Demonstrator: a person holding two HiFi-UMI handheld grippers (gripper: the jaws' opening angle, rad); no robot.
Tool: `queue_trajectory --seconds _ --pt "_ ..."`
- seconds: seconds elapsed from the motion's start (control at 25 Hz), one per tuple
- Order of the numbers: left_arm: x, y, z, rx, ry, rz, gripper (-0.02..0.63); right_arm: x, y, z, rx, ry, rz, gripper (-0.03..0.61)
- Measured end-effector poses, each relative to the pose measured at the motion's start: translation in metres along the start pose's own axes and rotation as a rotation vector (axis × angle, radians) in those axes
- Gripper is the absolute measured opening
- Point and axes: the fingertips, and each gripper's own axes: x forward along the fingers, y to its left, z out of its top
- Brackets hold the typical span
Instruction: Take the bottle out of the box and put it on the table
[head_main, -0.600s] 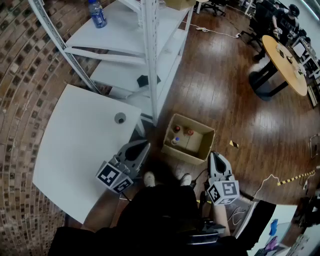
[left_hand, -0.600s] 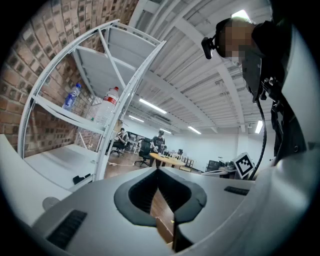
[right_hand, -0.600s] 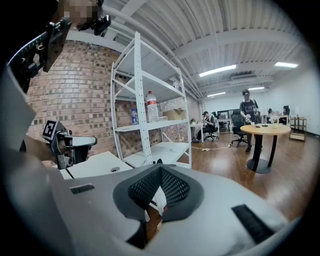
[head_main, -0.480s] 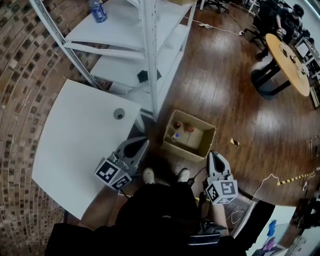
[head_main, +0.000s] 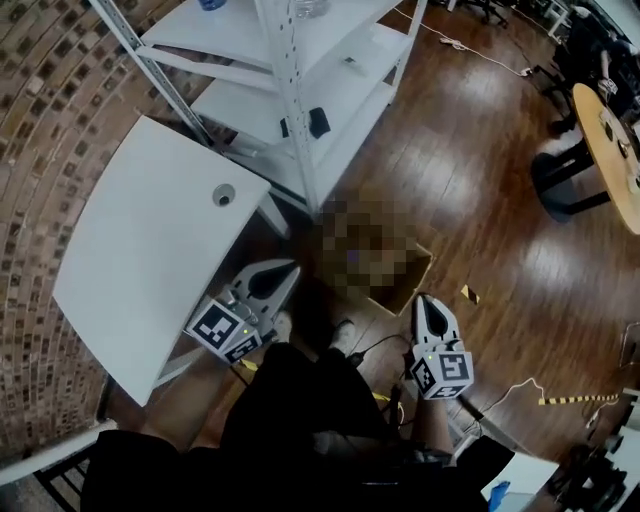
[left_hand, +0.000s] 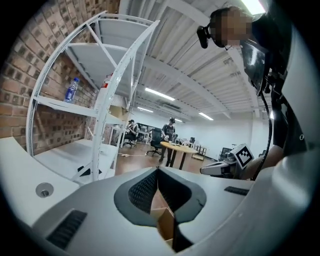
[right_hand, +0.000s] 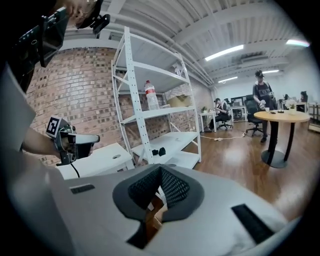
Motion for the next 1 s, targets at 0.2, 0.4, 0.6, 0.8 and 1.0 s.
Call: queue_trajectory --seconds 0.2,0.4,0.6,0.8,1.0 --pt "0.022 -0.006 -0.022 -0.014 -0.003 0.081 0.002 0.02 -0.024 -0.007 -0.041 0.044 0.069 0.004" --pt "0.041 -0.016 -0.051 -0.07 0.049 0.058 0.002 0.036 -0.032 -0.023 -0.05 0.08 0.079 0.005" --pt "0.057 -0.002 -0.082 -0.118 0.067 0.048 0.002 0.056 -0.028 -0.057 -0.006 0.118 0.079 0.004" --pt "0.064 0.025 -0.131 -0.127 0.104 0.074 0.002 0.077 -0.033 -0.115 0.021 0.167 0.063 0.003" --pt "0.072 0.059 -0.201 -0.126 0.179 0.097 0.009 0.116 -0.038 -0.163 0.031 0.16 0.057 0.006"
